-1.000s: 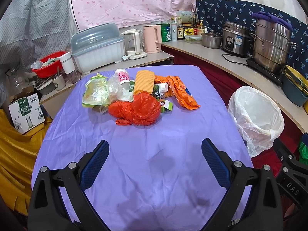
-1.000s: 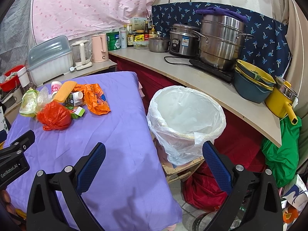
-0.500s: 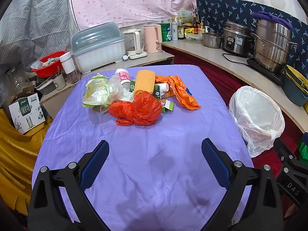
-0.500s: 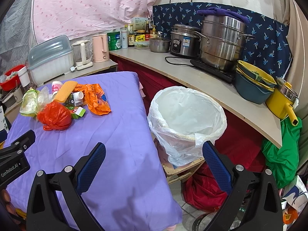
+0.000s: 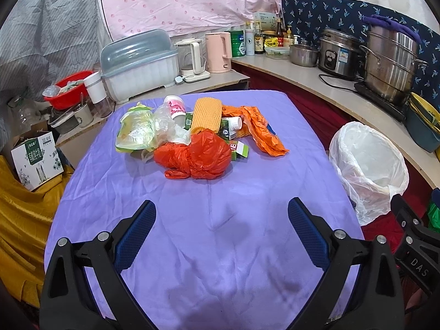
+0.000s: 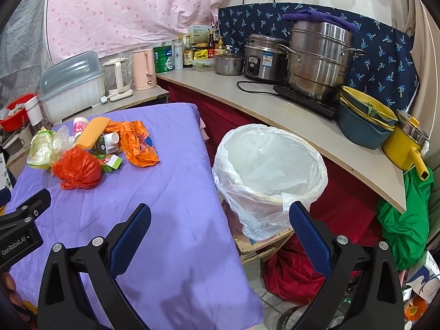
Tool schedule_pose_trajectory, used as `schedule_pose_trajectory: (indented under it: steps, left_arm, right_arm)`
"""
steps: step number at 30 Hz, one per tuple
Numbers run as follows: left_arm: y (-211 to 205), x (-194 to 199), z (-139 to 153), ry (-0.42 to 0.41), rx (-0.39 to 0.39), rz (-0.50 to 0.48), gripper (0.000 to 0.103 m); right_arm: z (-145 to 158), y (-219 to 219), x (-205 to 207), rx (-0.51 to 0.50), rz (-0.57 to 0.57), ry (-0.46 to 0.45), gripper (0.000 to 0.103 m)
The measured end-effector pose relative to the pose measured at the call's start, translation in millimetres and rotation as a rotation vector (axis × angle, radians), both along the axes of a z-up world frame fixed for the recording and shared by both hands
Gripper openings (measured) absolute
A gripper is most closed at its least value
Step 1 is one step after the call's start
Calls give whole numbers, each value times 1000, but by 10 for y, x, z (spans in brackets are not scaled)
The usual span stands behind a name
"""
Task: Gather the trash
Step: 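Grasp the orange plastic bag with the right gripper while the left gripper grasps the red bag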
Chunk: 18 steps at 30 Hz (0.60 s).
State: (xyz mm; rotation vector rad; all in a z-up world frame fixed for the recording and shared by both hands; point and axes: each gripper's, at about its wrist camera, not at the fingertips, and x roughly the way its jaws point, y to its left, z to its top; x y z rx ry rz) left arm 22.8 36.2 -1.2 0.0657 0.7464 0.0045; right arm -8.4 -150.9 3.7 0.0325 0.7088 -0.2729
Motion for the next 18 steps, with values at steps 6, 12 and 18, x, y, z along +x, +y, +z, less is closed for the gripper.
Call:
schedule_pose_trajectory:
  steps: [6,12,18]
  left_arm:
    - [93,122,-41,12,-4,25,93]
    - [312,304,-104,26,-24,69,93]
    - [543,546,-210,45,-39,112,93]
  right_arm:
    - [-105,-16,118,1,9,10,96]
    - [-186,49,297,2,26,4,96]
    - [-283,172,573,5,60,3,96]
